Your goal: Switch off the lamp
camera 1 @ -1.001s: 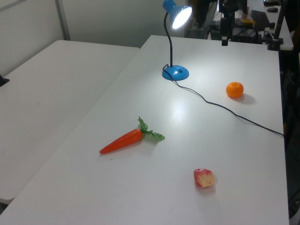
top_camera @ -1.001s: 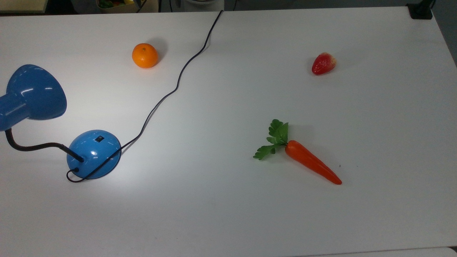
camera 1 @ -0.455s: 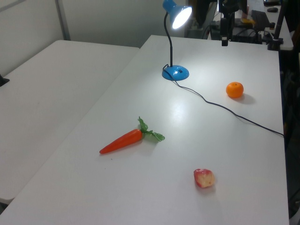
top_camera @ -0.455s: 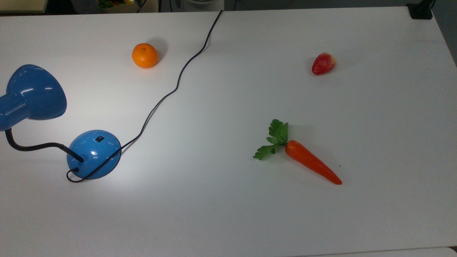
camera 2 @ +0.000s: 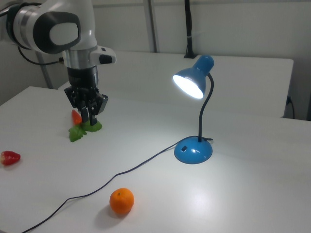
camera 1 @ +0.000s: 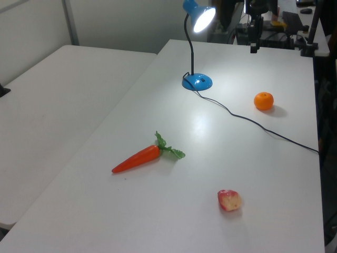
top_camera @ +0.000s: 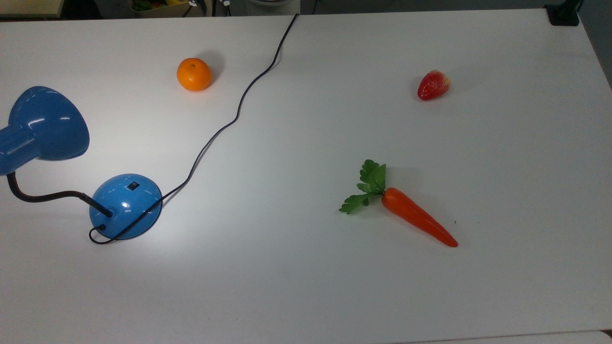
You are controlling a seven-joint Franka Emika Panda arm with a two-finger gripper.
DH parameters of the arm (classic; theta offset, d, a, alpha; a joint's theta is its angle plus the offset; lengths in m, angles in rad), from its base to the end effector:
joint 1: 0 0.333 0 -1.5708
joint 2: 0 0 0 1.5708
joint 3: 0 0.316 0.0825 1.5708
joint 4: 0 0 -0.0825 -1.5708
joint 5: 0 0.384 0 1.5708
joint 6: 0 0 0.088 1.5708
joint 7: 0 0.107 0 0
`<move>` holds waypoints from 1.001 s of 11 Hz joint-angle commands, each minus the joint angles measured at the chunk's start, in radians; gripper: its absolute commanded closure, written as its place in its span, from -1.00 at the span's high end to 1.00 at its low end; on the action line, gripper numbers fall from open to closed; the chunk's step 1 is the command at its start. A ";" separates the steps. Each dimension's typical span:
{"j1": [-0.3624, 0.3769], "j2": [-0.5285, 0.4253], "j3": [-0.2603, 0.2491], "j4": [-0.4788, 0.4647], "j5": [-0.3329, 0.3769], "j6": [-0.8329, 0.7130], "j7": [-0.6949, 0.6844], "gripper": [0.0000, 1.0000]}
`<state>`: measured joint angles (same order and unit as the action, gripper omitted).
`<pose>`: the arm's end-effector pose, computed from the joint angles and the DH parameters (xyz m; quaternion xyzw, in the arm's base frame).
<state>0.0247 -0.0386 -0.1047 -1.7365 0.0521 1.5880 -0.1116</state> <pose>0.5361 -0.0384 0.5691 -0.9980 -0.0140 0.0521 0.0331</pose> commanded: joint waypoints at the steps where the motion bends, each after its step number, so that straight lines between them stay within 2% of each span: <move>1: -0.005 -0.006 -0.010 0.003 0.000 0.009 0.062 -0.79; 4: -0.028 -0.003 -0.013 -0.006 0.002 0.087 0.154 -0.97; 8: -0.038 0.003 -0.013 -0.057 0.002 0.260 0.303 -1.00; 11: -0.054 0.011 -0.015 -0.110 0.002 0.407 0.363 -1.00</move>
<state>-0.0248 -0.0200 -0.1151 -1.7886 0.0523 1.8887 0.2005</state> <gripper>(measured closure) 0.991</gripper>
